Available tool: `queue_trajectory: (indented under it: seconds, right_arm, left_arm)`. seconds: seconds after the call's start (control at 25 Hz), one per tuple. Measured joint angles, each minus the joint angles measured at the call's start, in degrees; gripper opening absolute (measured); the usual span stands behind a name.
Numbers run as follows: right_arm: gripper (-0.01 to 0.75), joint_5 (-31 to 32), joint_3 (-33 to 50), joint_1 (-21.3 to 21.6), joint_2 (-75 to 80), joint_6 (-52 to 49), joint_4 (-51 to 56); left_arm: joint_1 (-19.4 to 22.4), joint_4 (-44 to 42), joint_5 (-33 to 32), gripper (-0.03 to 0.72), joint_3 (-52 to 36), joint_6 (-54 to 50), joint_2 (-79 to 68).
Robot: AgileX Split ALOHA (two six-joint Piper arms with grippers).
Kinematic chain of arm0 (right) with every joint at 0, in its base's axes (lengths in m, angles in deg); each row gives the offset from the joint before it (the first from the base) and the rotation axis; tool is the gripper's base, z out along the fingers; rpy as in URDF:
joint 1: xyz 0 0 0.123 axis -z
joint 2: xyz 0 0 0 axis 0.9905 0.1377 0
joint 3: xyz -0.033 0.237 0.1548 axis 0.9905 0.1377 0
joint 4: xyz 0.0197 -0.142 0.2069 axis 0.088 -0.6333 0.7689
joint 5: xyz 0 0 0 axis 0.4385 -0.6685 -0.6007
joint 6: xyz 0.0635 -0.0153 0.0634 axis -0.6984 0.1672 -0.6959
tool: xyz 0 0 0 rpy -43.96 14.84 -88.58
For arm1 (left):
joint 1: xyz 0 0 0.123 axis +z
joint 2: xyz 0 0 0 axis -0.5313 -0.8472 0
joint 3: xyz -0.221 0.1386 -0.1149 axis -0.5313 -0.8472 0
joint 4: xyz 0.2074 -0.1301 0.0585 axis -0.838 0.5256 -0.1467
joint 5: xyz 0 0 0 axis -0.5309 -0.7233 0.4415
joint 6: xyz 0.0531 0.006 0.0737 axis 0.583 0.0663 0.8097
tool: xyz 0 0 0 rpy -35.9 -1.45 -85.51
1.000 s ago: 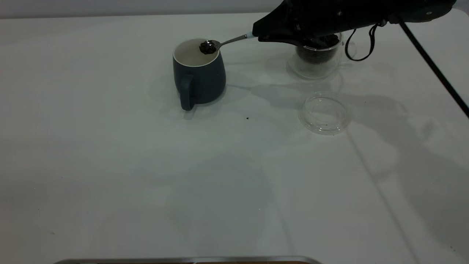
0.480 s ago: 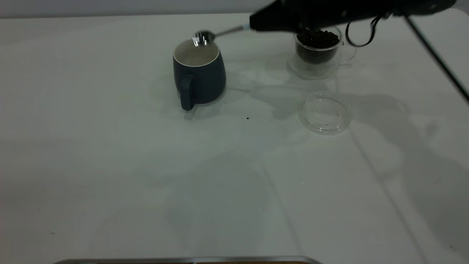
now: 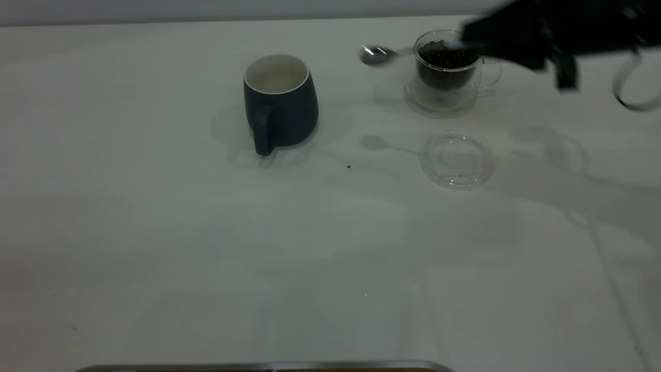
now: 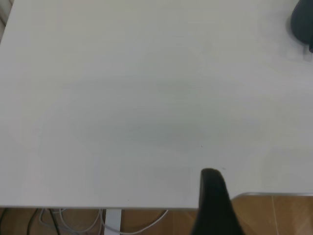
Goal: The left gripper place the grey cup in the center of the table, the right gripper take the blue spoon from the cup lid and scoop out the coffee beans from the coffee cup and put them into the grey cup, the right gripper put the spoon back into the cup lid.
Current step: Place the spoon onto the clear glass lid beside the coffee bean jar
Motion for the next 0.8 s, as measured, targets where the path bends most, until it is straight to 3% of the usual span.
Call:
queue_trajectory:
  seconds: [0.36,0.8]
  right_arm:
    - [0.103,-5.3,9.3,10.9,-0.1,2.1,0.5]
    - [0.103,-7.8,5.5,11.7,7.1,3.5,0.5]
  left_arm:
    - [0.0,0.1,0.0,0.567,0.0,0.0,0.0]
    - [0.0,0.1,0.0,0.567,0.0,-0.1,0.0]
